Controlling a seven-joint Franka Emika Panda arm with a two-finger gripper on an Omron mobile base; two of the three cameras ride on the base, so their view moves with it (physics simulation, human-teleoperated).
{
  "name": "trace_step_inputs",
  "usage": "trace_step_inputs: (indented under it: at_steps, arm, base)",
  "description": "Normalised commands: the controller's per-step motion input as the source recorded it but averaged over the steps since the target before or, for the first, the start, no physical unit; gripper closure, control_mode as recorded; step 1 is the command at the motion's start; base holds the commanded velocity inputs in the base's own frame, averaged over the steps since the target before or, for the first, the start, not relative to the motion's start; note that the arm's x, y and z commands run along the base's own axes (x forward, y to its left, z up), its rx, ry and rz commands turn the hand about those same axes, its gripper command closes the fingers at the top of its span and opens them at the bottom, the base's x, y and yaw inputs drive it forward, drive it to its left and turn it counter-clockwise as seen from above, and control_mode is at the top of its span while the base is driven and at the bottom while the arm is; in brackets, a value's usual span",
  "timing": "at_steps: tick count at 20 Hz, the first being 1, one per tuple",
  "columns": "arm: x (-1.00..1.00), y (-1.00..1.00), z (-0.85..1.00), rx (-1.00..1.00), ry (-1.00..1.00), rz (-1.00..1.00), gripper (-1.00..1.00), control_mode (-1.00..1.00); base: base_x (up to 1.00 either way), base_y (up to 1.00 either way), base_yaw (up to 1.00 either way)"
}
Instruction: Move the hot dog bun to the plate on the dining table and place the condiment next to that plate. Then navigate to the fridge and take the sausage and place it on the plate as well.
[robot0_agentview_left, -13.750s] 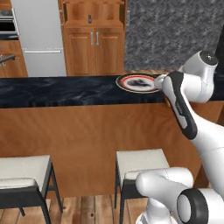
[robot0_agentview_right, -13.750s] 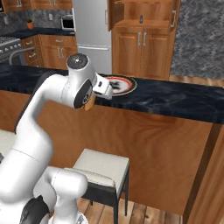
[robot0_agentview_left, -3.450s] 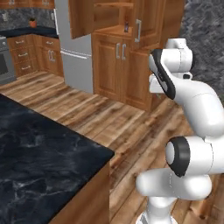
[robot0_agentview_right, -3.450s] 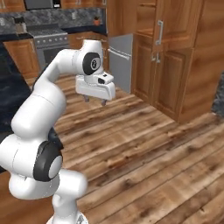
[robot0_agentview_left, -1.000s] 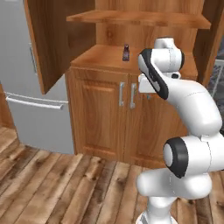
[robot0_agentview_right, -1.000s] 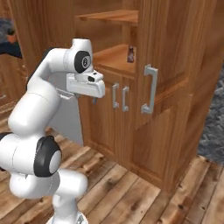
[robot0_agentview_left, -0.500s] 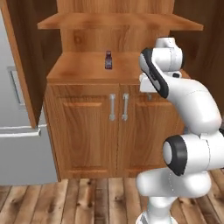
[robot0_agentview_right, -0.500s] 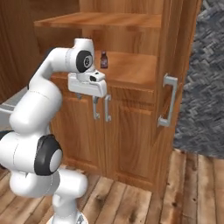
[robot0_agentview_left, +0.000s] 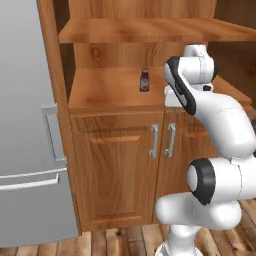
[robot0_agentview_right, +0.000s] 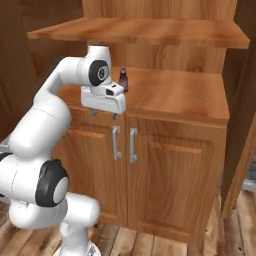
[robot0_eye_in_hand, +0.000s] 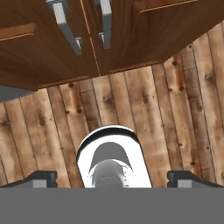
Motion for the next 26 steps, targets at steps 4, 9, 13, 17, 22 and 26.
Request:
trace_step_inputs:
  at_steps: [4,9,13,17,22,26]
  arm:
    - [0.0,0.0,0.0,0.0,0.0,0.0,-1.0,1.0]
    - [0.0,0.0,0.0,0.0,0.0,0.0,-1.0,1.0]
    - [0.0,0.0,0.0,0.0,0.0,0.0,-1.0,1.0]
    - [-0.15,-0.02,-0.08,0.04,-0.08,0.07,-1.0,-1.0]
    - [-0.81,0.0,-0.52,0.06,-0.23,0.11,-1.0,-1.0]
    - [-0.67,-0.18,-0.22,0.08,-0.39,0.18,-1.0,-1.0]
  base:
    - [1.0,0.2,0.0]
    - [0.98,0.11,0.0]
    - [0.56,0.09,0.0]
    - [0.04,0.0,0.0]
    - [0.0,0.0,0.0]
    - [0.0,0.0,0.0]
